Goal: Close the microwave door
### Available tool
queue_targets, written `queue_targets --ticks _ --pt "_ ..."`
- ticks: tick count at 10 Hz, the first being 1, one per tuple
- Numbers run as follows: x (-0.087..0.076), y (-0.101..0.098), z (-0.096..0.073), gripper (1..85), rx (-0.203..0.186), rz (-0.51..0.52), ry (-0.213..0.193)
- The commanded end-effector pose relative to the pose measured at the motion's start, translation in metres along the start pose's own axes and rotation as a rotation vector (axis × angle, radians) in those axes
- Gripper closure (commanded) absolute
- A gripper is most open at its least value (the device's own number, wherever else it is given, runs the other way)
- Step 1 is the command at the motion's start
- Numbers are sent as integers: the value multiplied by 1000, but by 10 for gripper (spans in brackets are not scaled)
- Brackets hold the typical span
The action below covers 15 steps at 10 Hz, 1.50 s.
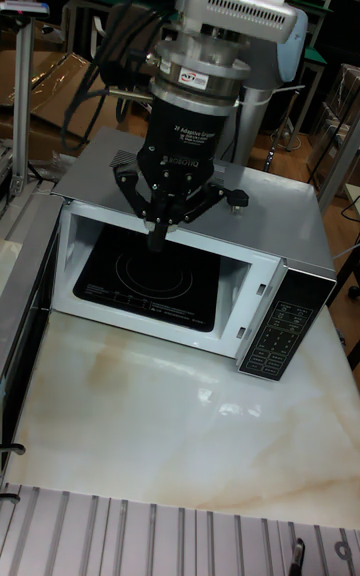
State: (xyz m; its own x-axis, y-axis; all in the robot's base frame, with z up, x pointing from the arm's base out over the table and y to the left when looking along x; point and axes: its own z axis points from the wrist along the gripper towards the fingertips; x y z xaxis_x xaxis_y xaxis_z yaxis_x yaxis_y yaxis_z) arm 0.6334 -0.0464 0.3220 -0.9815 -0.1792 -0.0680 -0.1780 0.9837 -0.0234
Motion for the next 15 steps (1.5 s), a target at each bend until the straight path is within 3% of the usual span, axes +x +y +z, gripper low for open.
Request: queue_targets --ticks 1,2,3,4,5,6,7,9,11,13,15 --pt "-3 0 -5 847 9 176 -14" --pt "-23 6 -6 847 -22 167 -89" --pt "-26 -9 -6 847 33 177 -106" --pt "-20 -20 -6 847 79 166 -84" --pt "-8 -16 -5 847 68 119 -39" --pt "-3 -31 -14 847 0 98 2" --pt "2 -62 -21 847 -35 54 28" --pt "16 -124 -12 847 -39 -25 22" --pt "24 -162 1 847 -28 -66 10" --pt "29 -192 18 847 -18 -104 -6" --pt "24 -199 33 847 -19 -124 -36"
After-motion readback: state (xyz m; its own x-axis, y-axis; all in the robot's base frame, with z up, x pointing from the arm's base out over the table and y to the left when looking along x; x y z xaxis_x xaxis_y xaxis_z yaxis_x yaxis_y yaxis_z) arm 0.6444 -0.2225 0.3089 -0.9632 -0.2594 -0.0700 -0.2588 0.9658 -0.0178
